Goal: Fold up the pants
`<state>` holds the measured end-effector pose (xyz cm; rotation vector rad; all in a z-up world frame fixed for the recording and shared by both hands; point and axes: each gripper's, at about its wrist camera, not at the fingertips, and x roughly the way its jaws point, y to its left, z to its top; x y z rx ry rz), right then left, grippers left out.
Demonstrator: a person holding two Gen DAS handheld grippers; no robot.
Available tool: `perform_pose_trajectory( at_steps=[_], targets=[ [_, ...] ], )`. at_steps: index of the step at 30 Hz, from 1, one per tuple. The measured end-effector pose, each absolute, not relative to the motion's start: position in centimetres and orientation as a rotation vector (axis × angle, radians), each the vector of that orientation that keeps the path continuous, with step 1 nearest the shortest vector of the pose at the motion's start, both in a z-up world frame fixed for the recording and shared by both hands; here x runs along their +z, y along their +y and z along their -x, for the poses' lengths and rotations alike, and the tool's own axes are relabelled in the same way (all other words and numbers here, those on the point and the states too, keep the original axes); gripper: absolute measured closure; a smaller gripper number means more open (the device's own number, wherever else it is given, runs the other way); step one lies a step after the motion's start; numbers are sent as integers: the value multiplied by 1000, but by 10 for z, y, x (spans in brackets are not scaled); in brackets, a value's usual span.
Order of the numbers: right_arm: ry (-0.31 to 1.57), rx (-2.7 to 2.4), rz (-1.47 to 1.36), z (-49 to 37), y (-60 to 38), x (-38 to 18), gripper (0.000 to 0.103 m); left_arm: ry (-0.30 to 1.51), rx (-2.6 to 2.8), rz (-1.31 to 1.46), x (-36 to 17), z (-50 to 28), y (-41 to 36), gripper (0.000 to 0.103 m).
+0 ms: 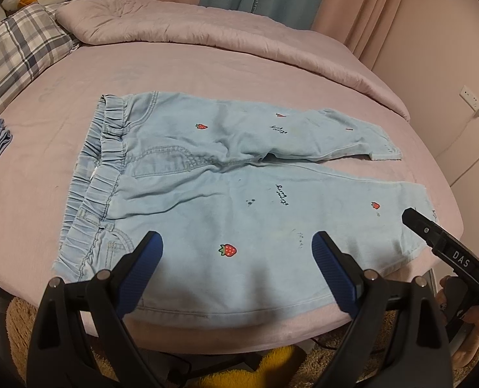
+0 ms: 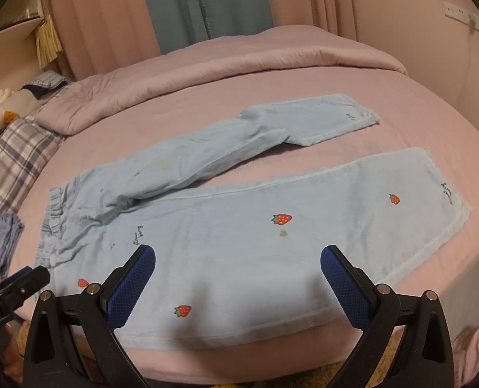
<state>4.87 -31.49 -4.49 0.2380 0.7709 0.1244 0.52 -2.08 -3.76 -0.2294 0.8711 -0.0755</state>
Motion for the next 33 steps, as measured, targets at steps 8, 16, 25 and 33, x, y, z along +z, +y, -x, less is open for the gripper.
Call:
perform_pose_trajectory(
  at_steps=[8,16,25,33],
  targets=[
    [772,110,-283,-50,-329,-49,1,859,-23,258,-38,-5,-2,10],
    [802,-36,-440,-52,-412,-69,17,881,185,416,-56,3,84,15],
    [827,-328,-686,-38,-533,-106,41,1017,179,665,-108,-1,127,36],
    [831,-296,-832,-56,-574,-132,76,986,94,767,-116,-11,120,75]
  ],
)
